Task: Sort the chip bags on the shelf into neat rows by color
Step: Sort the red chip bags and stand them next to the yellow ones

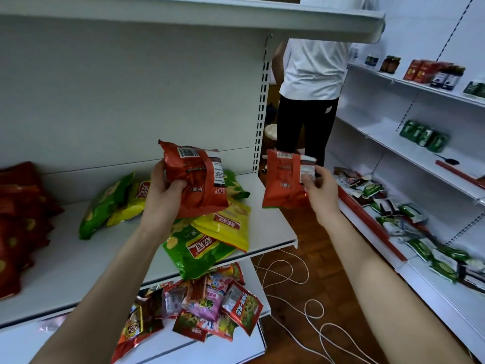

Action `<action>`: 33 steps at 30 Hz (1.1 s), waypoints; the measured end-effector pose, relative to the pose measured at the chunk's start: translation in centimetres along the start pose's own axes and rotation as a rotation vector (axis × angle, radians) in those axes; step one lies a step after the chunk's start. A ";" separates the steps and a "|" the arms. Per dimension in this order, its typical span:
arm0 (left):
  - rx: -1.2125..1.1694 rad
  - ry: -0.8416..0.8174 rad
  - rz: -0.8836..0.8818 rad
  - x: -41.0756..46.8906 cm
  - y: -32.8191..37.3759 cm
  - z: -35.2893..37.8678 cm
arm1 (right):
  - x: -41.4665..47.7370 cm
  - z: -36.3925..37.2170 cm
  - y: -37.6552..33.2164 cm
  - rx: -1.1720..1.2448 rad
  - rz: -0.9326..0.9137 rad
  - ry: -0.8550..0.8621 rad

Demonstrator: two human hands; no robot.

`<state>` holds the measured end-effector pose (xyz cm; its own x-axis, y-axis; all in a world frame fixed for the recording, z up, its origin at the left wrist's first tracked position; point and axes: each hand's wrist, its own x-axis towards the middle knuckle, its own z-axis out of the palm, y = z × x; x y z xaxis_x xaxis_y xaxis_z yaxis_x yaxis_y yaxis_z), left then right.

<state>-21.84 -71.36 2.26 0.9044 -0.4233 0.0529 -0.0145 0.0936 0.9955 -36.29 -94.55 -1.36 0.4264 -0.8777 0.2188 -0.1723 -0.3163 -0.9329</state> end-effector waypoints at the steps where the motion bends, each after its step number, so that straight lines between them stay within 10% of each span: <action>1: 0.010 0.006 0.022 -0.3 0.1 0.2 | -0.4 0.1 -0.7 0.081 0.001 -0.007; 18: 0.090 0.225 0.294 -4.5 0.5 -8.5 | -10.1 14.9 -11.6 -0.139 -0.593 -0.305; 33: 0.049 0.201 0.246 -8.5 1.6 -24.9 | -22.9 25.3 -20.3 -0.036 -0.449 -0.712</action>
<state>-18.94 -45.20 1.48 0.9374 -0.2065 0.2805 -0.2589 0.1256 0.9577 -20.09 -58.92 5.30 0.9172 -0.2329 0.3233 0.1245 -0.6034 -0.7877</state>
